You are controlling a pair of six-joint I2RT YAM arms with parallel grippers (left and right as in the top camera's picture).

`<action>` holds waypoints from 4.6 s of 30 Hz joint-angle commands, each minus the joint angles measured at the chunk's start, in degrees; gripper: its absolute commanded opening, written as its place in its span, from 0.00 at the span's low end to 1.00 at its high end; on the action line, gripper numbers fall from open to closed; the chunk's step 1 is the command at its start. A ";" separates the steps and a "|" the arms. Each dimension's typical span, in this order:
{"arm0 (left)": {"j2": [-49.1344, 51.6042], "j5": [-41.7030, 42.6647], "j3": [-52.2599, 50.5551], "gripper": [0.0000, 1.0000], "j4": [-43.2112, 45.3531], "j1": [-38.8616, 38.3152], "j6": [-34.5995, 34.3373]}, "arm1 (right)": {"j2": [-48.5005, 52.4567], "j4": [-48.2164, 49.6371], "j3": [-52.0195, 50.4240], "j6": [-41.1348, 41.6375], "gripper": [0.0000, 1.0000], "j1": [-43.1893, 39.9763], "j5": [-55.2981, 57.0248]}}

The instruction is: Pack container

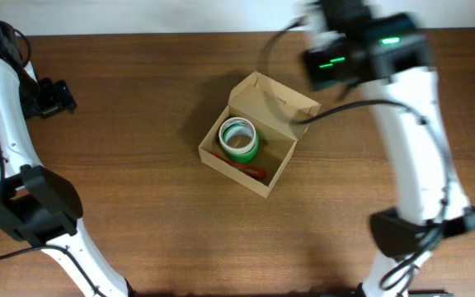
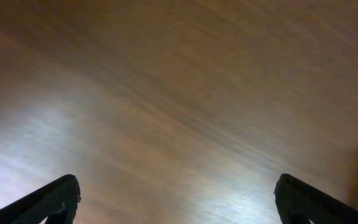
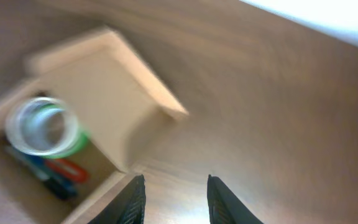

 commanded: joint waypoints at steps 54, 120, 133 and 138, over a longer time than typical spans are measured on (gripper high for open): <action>15.34 26.18 -0.22 0.02 11.21 -21.97 8.61 | 9.90 49.31 -47.01 7.02 0.04 -10.21 -30.82; 31.87 66.62 20.85 0.02 37.81 -21.70 -18.38 | 21.84 78.90 -35.06 49.00 0.04 -12.46 -69.68; 31.85 58.97 31.61 0.01 17.33 -24.28 -10.95 | 19.08 43.95 -16.94 28.55 0.04 -8.11 -54.10; 31.82 56.74 34.86 0.02 12.55 -24.44 -8.81 | 18.86 37.48 -12.57 24.55 0.04 -6.80 -51.28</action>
